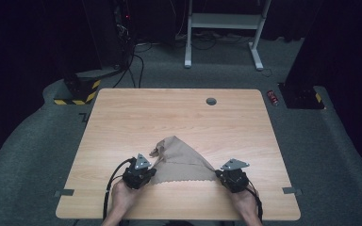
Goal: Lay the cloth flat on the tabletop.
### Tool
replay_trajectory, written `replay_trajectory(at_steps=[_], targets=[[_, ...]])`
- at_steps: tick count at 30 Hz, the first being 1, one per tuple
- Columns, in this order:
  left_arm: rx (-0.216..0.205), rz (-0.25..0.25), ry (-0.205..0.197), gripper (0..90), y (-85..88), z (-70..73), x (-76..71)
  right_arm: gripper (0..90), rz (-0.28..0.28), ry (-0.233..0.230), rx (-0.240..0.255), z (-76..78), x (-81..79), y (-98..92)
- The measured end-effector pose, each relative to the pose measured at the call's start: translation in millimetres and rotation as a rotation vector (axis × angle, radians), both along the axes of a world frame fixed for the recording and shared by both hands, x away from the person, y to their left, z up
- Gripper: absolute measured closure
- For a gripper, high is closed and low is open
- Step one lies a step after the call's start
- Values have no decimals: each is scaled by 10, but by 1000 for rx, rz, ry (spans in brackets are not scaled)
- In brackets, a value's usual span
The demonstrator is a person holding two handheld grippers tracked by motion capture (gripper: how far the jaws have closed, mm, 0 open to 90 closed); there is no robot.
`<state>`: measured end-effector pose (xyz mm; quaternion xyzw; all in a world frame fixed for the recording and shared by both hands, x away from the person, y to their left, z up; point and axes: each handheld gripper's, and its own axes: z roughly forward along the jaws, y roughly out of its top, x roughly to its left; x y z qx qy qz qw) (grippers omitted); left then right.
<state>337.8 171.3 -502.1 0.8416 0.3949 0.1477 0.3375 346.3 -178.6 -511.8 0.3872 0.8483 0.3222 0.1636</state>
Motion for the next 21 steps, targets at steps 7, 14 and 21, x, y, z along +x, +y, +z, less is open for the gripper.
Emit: replay_trajectory(at_steps=[7, 14, 21], targets=[[20, -15, 15, 899, -23, -25, -60, 893, 16, 12, -7, 33, -140, -21], [-35, 68, -13, 710, 22, -21, 13, 808, 32, -63, 59, 203, -40, 166], [-33, 184, -80, 544, 36, -86, 139, 720, 145, -53, 48, 158, 192, 736]])
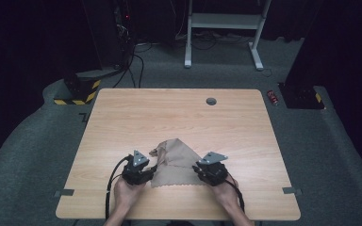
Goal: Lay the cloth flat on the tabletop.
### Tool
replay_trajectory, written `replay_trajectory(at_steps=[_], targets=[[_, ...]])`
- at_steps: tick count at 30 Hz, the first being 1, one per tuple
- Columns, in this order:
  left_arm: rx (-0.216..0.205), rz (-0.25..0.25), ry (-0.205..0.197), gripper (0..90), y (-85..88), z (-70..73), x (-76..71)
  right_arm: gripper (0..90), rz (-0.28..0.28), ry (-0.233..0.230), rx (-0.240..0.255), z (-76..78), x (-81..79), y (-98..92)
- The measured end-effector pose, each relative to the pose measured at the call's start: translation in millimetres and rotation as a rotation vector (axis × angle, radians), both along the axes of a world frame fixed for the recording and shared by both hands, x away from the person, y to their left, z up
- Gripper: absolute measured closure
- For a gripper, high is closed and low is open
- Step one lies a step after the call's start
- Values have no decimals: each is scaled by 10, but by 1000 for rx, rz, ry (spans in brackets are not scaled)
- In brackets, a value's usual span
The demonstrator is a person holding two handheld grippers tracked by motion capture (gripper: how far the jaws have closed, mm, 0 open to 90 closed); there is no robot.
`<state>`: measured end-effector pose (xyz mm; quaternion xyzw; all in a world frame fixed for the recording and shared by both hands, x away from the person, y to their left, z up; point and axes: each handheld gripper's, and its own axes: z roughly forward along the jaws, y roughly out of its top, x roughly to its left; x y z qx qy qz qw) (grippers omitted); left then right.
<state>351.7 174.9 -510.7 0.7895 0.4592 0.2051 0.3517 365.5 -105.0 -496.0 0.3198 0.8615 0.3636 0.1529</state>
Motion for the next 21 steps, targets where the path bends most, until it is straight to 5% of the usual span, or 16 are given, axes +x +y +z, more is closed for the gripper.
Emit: replay_trajectory(at_steps=[9, 17, 21], targets=[[-15, 68, 5, 483, 68, -107, 149, 664, 94, 8, -15, -111, 146, 621], [-12, 66, -13, 447, 68, -152, 150, 639, 87, -12, -33, -160, 194, 945], [-16, 71, -19, 430, 66, -160, 146, 835, 62, -57, -59, -183, 205, 984]])
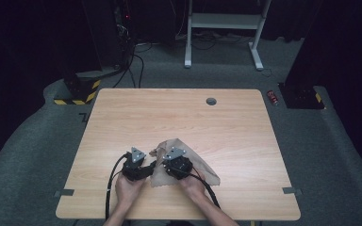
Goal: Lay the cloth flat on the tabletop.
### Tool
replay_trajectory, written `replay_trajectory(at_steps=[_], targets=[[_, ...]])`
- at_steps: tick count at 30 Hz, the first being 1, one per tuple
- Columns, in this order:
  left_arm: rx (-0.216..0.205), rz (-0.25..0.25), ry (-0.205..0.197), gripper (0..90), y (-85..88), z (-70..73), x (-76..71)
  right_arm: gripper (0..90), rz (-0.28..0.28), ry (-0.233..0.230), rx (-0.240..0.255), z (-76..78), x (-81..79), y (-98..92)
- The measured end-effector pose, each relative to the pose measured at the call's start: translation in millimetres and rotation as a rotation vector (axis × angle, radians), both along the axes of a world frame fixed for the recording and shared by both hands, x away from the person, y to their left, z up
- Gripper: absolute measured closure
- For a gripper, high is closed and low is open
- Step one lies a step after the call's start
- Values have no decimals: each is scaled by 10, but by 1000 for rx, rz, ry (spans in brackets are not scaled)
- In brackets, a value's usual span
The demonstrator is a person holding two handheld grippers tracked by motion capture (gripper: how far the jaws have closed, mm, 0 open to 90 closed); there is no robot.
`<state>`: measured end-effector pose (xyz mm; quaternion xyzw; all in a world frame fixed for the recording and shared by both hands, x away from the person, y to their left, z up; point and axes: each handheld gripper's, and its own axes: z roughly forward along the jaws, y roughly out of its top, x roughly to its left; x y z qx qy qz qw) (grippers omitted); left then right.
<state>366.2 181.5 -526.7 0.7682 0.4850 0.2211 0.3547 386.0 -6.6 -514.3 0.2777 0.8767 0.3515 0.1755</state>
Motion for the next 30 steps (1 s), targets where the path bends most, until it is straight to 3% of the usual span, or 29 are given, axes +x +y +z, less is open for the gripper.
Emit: replay_trajectory(at_steps=[2, 12, 21, 25, 30], targets=[[1, 5, 1, 415, -1, -1, 0, 895, -3, -18, 1, 17, 2, -15], [5, 4, 4, 377, 3, -1, 4, 898, -74, -17, 45, 232, 160, -362], [2, 10, 6, 352, 2, -3, 6, 899, -28, -4, 26, 207, 155, -300], [0, 9, 6, 348, 2, -4, 6, 898, -82, 6, 49, 255, 272, -443], [2, 7, 5, 346, 3, -3, 8, 899, -177, 13, 31, 285, 454, -724]])
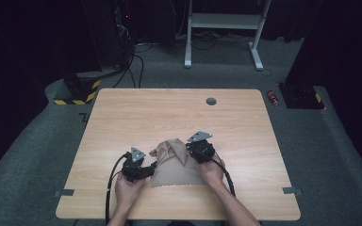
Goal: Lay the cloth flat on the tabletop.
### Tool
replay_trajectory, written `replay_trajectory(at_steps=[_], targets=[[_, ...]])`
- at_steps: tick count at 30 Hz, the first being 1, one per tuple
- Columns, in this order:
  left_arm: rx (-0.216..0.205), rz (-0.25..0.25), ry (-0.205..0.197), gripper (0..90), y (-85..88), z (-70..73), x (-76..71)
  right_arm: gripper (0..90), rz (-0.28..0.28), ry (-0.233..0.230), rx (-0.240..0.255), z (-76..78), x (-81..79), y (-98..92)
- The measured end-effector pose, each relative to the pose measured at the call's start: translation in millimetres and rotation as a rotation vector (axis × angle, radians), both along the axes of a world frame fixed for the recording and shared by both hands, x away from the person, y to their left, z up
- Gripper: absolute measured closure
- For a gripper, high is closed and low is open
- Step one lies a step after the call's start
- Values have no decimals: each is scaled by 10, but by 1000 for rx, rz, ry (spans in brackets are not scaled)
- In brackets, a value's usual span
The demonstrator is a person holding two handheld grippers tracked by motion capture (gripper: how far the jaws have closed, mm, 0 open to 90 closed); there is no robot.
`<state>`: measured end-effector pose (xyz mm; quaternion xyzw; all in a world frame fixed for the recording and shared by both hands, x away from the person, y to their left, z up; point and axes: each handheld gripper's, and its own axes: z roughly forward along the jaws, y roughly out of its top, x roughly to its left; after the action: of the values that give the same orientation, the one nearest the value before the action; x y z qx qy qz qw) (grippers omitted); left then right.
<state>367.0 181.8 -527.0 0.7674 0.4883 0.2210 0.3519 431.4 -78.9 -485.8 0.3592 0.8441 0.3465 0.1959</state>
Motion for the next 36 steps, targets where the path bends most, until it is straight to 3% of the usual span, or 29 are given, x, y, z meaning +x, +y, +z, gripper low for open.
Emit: replay_trajectory(at_steps=[5, 9, 13, 16, 19, 22, 26, 31, 33, 36], targets=[[-2, 1, 1, 345, -1, 0, -1, 898, -97, 11, -24, -21, 169, -278], [-2, 1, 0, 344, -1, -1, 0, 898, -188, 53, 4, -90, 312, -499], [0, -1, 0, 344, -1, 0, 0, 897, -223, 70, -18, -172, 378, -582], [0, -1, 0, 344, -1, 0, 0, 854, -240, 68, 11, -157, 390, -628], [2, -1, 0, 344, -1, 1, 0, 764, -215, 54, 38, -90, 331, -628], [2, -1, -1, 343, 0, 0, 1, 745, -151, 21, 39, -23, 197, -583], [2, -1, 0, 343, -1, 1, 0, 732, -72, 41, -2, -77, 43, -492], [2, 1, 0, 343, -1, 0, 0, 693, -76, 81, -29, -226, 87, -436], [4, -2, 1, 343, 1, 1, 0, 701, -76, 86, -20, -275, 121, -438], [5, -2, 1, 343, 0, 1, 0, 827, -57, 80, -38, -271, 119, -431]])
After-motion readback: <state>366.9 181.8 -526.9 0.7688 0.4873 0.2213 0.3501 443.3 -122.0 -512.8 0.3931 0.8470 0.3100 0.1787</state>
